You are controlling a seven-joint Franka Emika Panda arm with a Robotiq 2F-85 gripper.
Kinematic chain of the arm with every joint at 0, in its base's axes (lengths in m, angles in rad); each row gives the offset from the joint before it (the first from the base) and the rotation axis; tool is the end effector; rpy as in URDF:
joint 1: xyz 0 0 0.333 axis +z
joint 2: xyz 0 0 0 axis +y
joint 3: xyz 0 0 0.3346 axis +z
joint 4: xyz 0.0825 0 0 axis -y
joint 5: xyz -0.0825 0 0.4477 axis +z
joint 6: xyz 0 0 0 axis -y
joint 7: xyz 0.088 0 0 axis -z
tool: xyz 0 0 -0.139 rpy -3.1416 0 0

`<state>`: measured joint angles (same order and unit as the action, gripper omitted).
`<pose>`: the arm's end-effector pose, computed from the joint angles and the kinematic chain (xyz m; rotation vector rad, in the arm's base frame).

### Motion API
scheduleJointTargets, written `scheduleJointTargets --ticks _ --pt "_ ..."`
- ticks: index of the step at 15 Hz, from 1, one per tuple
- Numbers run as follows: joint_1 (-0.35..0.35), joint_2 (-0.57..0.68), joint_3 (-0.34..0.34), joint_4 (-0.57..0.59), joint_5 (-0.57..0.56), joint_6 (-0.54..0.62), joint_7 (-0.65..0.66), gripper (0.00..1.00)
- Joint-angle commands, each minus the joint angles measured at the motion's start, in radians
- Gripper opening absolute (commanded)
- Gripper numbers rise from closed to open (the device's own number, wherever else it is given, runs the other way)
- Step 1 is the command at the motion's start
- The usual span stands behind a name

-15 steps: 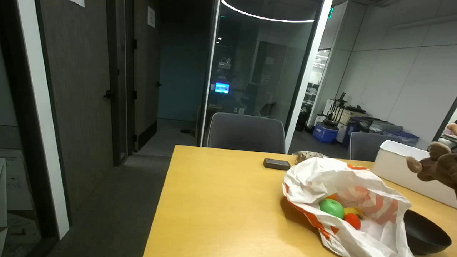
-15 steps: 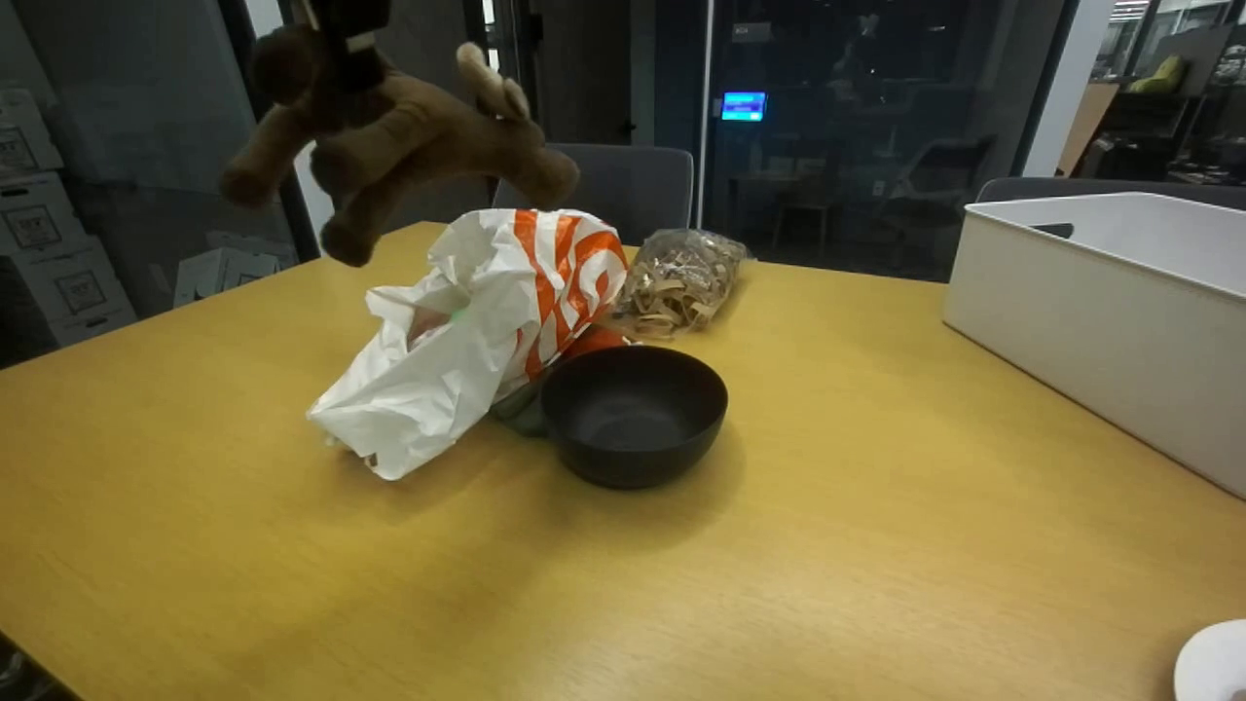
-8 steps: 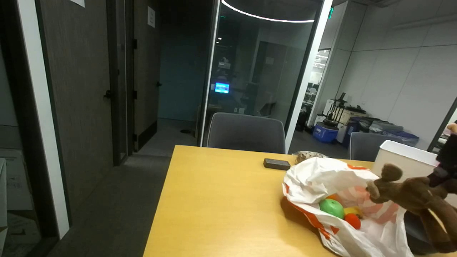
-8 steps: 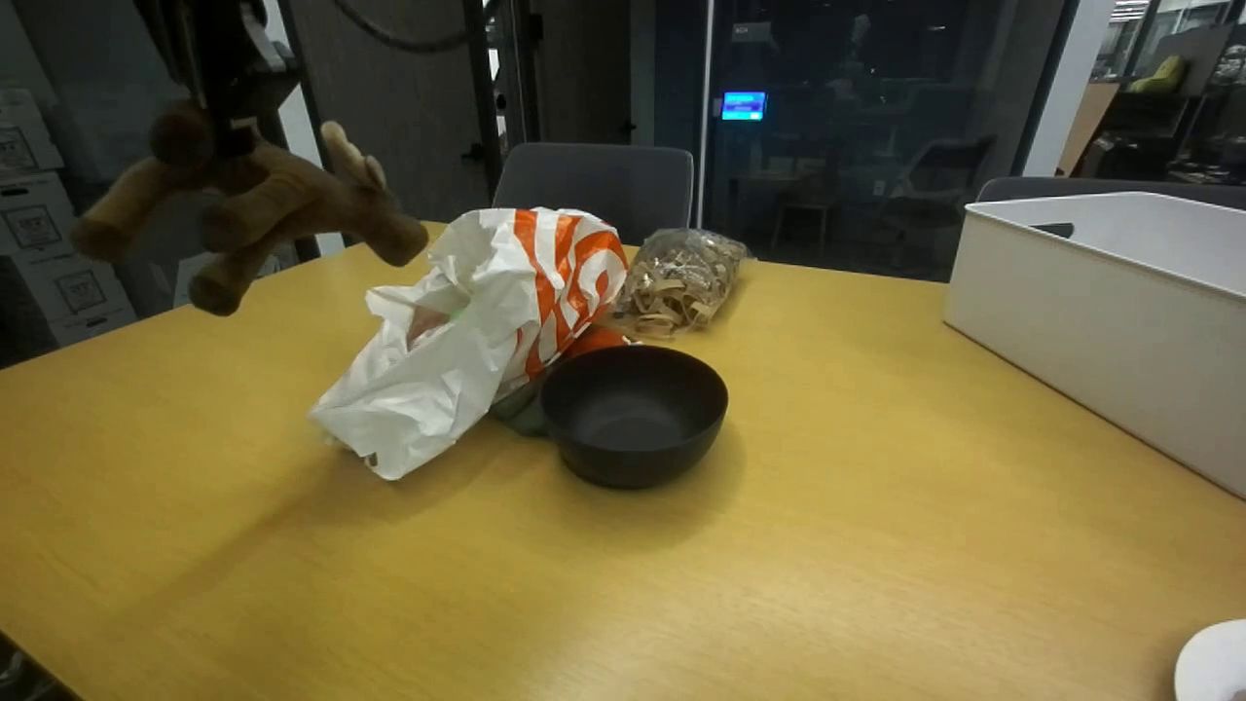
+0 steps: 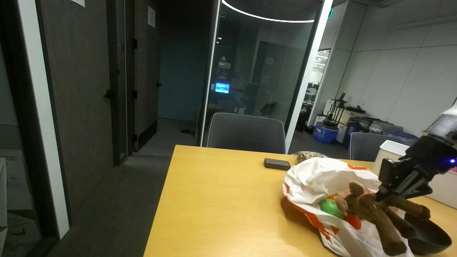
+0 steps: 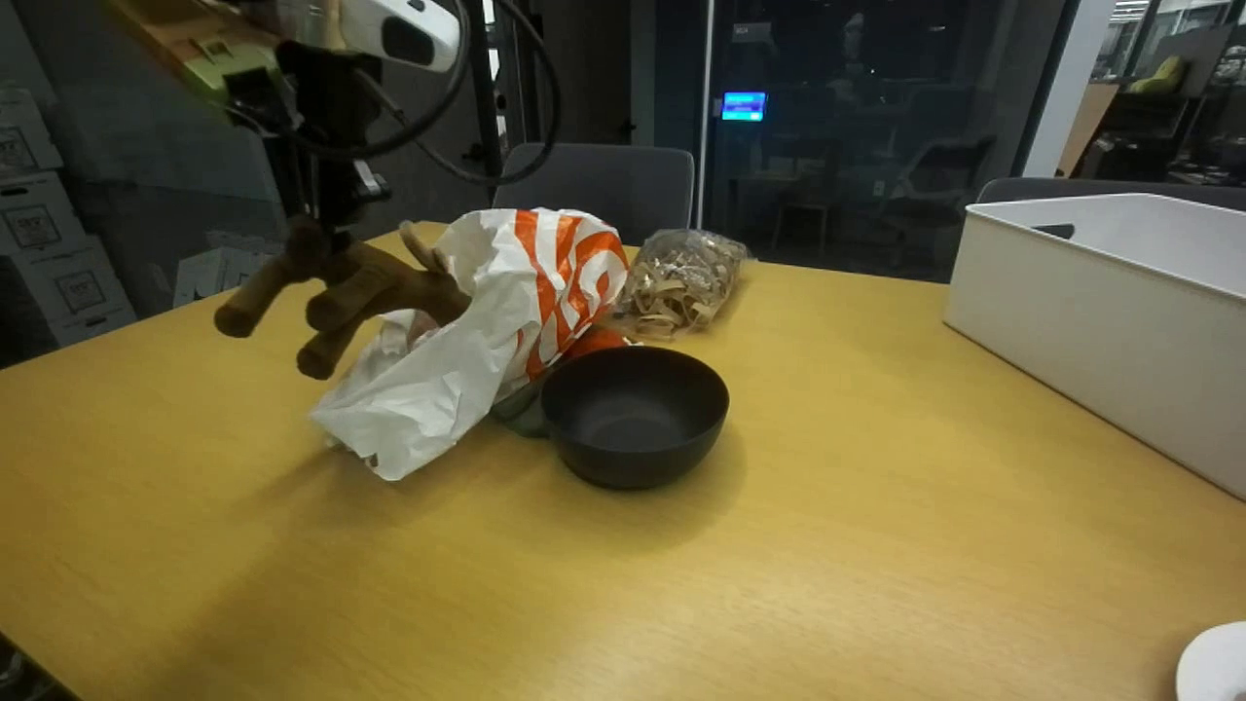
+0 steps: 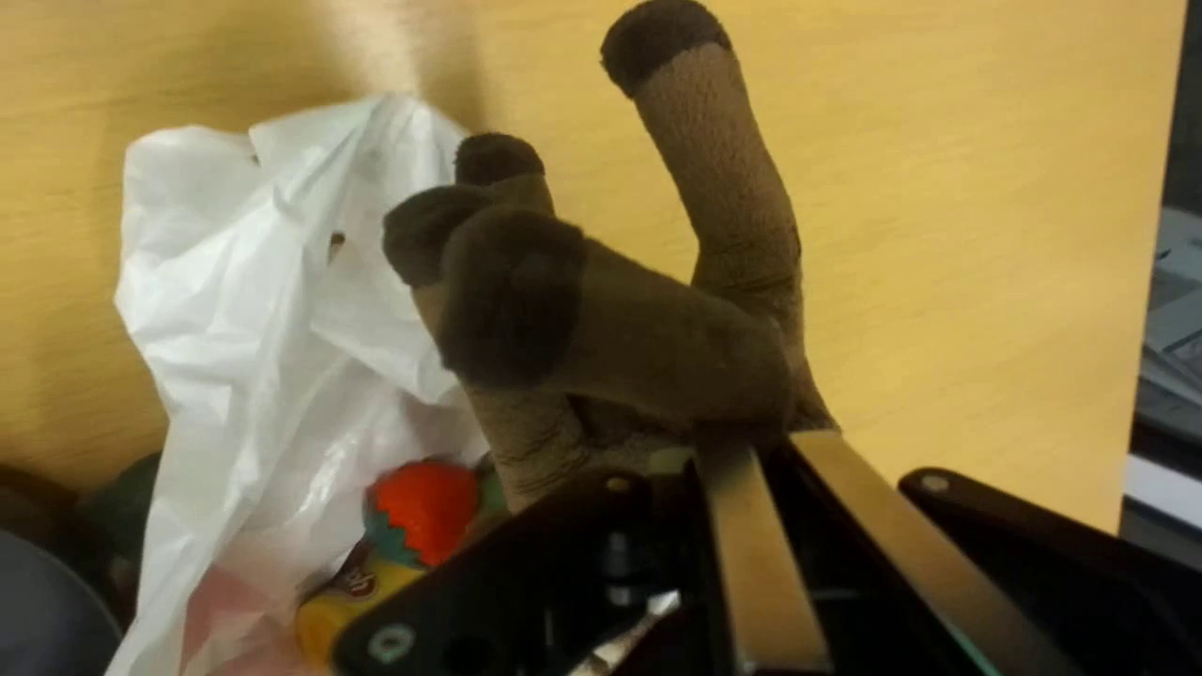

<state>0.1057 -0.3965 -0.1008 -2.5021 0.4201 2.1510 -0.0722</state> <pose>0.4711 0.0316 0.3867 -2.7410 0.1946 -0.0700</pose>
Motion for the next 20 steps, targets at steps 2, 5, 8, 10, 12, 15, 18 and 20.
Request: scheduleJointTargets --ticks 2,5,8,10,12,15,18,20 --pt "-0.06 0.121 0.06 0.071 -0.003 0.155 0.185 0.08" --pt "-0.083 0.154 0.085 0.079 -0.035 0.249 0.302 0.08" --pt "-0.117 0.18 0.134 0.066 -0.174 0.386 0.442 0.07" --pt "-0.153 0.208 0.174 0.06 -0.336 0.463 0.571 0.07" --pt "-0.187 0.238 0.207 0.064 -0.497 0.483 0.706 0.08" --pt "-0.204 0.286 0.223 0.073 -0.685 0.483 0.87 0.09" --pt "-0.212 0.336 0.221 0.095 -0.944 0.504 1.088 0.09" --pt "-0.195 0.366 0.206 0.118 -1.088 0.491 1.22 0.09"
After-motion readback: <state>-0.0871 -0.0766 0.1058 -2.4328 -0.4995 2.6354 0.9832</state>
